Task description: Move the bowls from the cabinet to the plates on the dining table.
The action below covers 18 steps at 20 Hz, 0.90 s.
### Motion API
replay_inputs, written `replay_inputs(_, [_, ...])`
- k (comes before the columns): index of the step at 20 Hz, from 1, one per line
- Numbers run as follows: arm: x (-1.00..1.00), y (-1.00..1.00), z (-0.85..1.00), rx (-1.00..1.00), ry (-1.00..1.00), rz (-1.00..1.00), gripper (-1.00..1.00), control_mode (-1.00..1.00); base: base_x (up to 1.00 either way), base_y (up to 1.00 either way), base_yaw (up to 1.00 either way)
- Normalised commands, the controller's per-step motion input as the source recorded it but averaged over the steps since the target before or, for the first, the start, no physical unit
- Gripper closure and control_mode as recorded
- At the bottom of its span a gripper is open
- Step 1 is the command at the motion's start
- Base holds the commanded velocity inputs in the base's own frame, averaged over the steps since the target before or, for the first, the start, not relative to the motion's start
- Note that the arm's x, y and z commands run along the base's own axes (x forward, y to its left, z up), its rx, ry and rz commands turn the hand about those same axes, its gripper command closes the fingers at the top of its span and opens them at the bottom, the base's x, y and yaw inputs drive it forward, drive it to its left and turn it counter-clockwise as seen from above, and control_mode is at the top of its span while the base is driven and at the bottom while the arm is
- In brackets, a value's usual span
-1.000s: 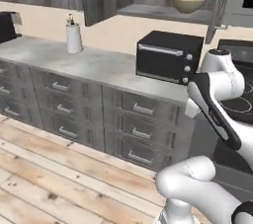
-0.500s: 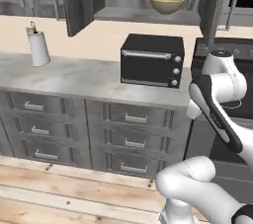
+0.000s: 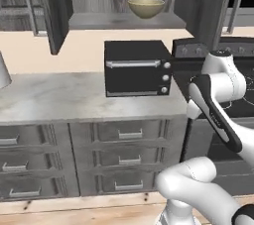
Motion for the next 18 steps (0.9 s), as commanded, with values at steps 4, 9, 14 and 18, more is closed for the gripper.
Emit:
replay_inputs(4, [0.0, 0.0, 0.0, 0.0, 0.0, 0.0, -1.0, 1.0, 0.5, 0.43, -0.44])
replay_inputs(9, [0.0, 0.0, 0.0, 0.0, 0.0, 0.0, -1.0, 1.0, 0.51, 0.42, -0.32])
replay_inputs(14, [0.0, 0.0, 0.0, 0.0, 0.0, 0.0, -1.0, 1.0, 0.33, 0.56, -0.22])
replay_inputs(18, [0.0, 0.0, 0.0, 0.0, 0.0, 0.0, -1.0, 1.0, 0.17, 0.71, -0.18])
